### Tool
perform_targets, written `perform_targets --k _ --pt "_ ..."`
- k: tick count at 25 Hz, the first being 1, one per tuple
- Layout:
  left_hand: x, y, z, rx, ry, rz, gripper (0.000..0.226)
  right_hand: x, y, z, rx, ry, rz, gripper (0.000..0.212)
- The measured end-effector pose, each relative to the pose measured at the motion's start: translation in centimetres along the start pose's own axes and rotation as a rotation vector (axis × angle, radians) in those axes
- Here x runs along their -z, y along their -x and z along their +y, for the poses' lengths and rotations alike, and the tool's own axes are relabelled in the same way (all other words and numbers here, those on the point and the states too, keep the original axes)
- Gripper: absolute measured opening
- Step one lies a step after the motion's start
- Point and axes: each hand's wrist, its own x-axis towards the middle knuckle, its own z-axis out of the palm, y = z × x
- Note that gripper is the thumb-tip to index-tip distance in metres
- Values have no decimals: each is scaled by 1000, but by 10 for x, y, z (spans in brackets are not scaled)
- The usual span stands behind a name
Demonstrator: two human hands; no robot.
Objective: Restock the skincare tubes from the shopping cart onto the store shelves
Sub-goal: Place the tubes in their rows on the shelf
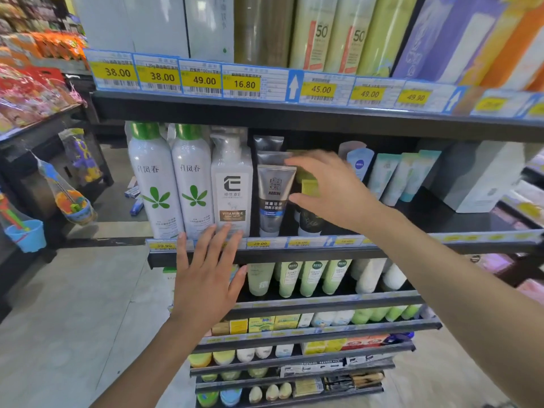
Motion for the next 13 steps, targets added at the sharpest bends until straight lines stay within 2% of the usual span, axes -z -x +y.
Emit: perform_targets --k 4,7,13 --pt "7 -3 10 28 43 3 66 7 56 14 -51 -15 128 57" --pt "22 -5 41 -1 158 11 66 16 109 32 -137 39 152 58" --pt "58 6 162 -237 237 -44 65 49 256 61 -368 63 163 54"
